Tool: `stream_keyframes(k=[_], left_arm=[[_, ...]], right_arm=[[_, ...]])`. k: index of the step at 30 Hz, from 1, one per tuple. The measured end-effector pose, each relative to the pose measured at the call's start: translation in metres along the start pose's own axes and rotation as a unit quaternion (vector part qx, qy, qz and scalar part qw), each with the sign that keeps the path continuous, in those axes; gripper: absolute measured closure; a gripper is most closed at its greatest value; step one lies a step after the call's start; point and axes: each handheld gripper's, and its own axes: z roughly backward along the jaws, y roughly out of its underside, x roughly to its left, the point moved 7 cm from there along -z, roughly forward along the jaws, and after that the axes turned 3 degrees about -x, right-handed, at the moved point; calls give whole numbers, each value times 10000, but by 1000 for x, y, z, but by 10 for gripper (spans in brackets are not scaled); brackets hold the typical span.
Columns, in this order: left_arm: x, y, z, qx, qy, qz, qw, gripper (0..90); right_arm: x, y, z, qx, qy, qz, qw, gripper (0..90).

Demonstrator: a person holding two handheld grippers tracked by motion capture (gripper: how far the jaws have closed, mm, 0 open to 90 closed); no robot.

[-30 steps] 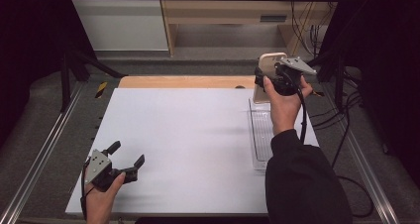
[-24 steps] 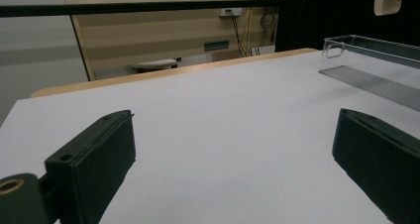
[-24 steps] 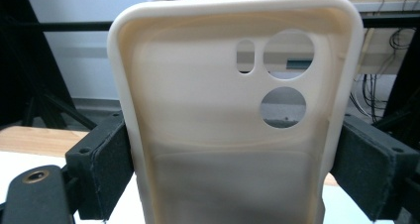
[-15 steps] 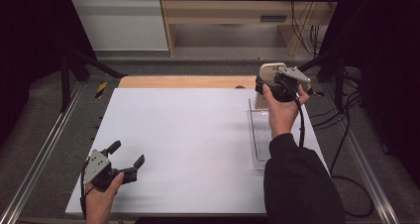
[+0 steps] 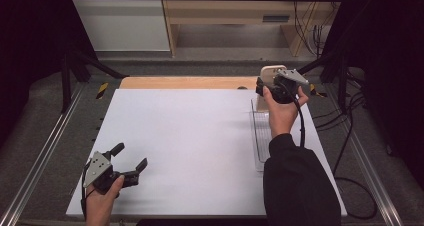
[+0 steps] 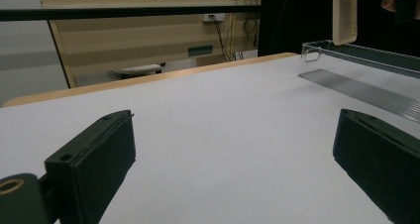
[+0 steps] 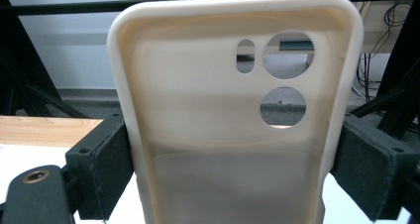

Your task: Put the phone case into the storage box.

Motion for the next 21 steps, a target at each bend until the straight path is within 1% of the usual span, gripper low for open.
stream_keyframes(k=[4,8,12,15,19,21], left_arm=[[0,0,0,-9,0,1,10000,22],[0,0,0,-1,12,-10,10000,22],[-1,0,0,-9,14,-12,10000,22],[-1,0,0,0,24,-29,10000,22],[-2,0,0,0,28,-45,10000,22],[-2,0,0,4,26,-45,10000,22]], right_arm=[[-2,3,-3,33,43,4,10000,124],[-4,4,-4,43,63,-90,9999,124],[-6,6,-5,60,109,-38,9999,123],[-8,9,-5,80,126,-51,9999,123],[-10,11,-6,108,133,-131,9998,123],[-10,14,-7,133,97,-218,9996,123]])
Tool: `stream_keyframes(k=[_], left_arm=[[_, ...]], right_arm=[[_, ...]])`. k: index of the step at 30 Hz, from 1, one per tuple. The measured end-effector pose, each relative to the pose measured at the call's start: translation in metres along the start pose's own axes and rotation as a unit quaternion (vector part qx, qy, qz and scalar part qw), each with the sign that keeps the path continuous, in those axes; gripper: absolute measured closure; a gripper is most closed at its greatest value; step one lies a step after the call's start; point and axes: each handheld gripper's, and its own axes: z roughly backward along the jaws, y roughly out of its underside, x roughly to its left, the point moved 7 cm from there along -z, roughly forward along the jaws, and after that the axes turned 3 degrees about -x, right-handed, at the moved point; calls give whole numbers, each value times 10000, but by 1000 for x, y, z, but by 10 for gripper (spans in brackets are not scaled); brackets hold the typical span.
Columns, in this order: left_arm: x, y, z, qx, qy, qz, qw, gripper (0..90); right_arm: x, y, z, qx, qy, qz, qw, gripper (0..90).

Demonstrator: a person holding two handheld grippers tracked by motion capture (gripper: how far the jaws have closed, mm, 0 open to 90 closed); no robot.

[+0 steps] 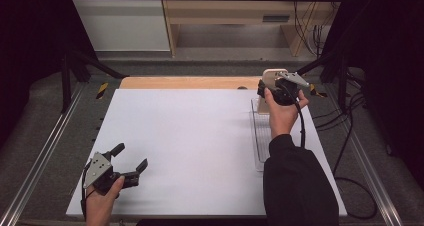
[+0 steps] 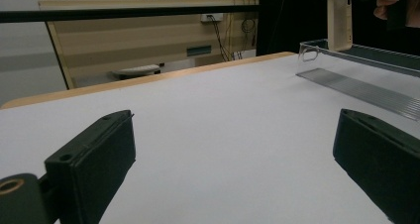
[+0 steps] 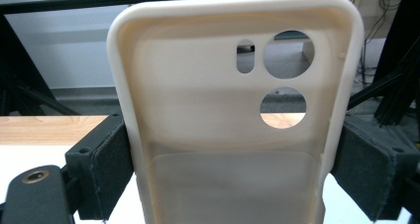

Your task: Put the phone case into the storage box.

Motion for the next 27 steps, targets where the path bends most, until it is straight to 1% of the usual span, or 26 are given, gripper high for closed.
stream_keyframes(k=[3,6,9,11,18,24,27], left_arm=[[0,0,0,4,2,-6,10000,22],[-1,0,0,6,10,-7,10000,22],[-1,0,-1,9,22,-22,10000,22],[-1,0,-1,11,32,-15,10000,22],[-1,0,0,7,31,-9,10000,22],[1,0,0,-27,35,19,10000,22],[0,0,0,-29,43,18,10000,22]], right_arm=[[-1,2,-1,4,13,57,10000,123],[-3,4,-2,15,13,23,10000,122],[-4,5,-3,15,-3,-92,10000,122],[-4,7,-4,51,10,-127,9999,122],[-3,11,-8,102,64,-106,9999,122],[-2,15,-10,63,105,-199,9997,121],[0,16,-12,77,120,-150,9998,120]])
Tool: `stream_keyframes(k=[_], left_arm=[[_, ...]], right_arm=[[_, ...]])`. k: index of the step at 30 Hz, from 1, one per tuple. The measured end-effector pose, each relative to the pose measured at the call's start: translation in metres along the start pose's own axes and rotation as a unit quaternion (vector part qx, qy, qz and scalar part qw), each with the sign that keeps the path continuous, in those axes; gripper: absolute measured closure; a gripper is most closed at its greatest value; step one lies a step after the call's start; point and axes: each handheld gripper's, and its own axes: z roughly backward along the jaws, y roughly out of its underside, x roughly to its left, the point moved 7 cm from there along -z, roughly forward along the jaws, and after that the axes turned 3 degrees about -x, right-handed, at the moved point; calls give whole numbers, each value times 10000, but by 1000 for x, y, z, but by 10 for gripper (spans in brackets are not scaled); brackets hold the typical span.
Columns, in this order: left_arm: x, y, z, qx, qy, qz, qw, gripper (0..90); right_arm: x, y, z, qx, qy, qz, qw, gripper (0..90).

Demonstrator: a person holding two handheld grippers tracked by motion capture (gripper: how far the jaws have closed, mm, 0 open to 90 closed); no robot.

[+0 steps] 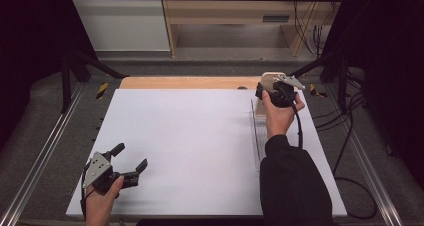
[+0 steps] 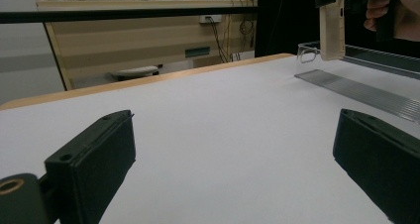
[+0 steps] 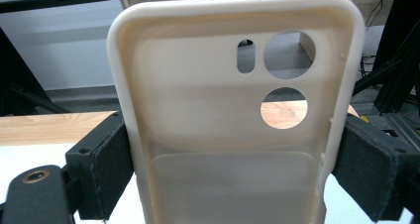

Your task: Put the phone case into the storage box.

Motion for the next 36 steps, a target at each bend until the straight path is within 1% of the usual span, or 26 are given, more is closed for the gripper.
stream_keyframes(k=[4,9,12,17,24,36], left_arm=[[0,0,0,3,2,-16,10000,22],[0,0,0,-2,12,-13,10000,22],[0,-1,1,-22,-6,-29,10000,22],[1,-1,1,-42,-15,-19,10000,22],[2,-2,2,-80,-12,-9,10000,22],[2,-2,2,-82,-7,-2,10000,22]], right_arm=[[1,3,-4,8,24,-2,10000,121],[3,6,-6,15,86,127,9999,121],[3,8,-8,55,109,134,9998,121],[1,9,-9,30,152,179,9997,120],[4,11,-11,-9,207,273,9994,120],[4,15,-15,6,264,244,9994,120]])
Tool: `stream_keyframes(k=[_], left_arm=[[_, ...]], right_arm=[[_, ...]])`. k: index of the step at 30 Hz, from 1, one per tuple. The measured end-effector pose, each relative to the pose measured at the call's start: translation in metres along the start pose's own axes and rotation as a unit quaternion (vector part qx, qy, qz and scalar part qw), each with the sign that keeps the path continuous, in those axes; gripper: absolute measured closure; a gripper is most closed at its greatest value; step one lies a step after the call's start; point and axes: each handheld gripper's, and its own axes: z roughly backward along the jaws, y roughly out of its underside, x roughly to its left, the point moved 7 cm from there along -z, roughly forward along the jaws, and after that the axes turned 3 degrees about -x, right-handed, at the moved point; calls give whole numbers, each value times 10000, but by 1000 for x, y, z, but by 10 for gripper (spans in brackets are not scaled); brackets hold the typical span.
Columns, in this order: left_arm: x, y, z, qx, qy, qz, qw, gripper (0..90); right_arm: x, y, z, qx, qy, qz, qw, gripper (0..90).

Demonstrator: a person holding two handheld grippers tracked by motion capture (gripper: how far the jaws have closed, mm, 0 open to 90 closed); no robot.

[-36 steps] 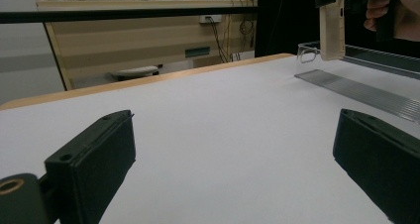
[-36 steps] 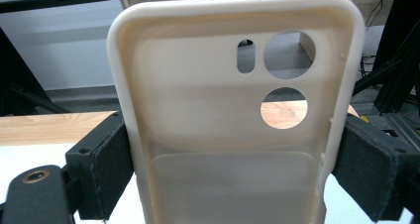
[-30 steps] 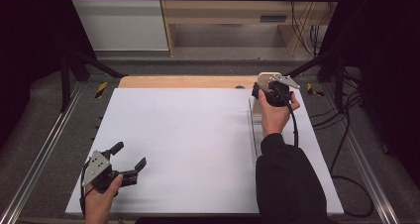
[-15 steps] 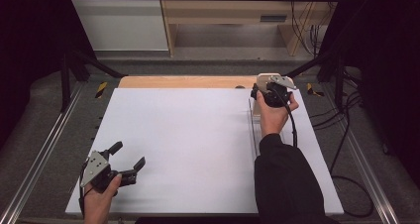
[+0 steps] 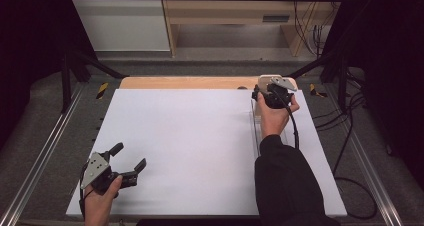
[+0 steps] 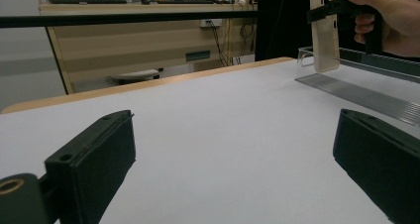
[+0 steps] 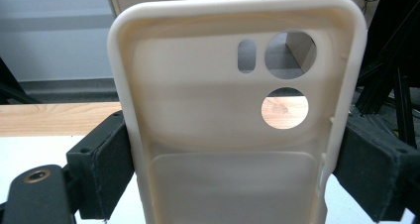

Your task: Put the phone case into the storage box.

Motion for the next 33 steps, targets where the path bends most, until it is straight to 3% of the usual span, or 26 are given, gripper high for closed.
stream_keyframes(k=[33], left_arm=[[1,0,0,23,-22,-23,10000,22]], right_arm=[[1,11,-11,-117,51,-34,9999,117]])
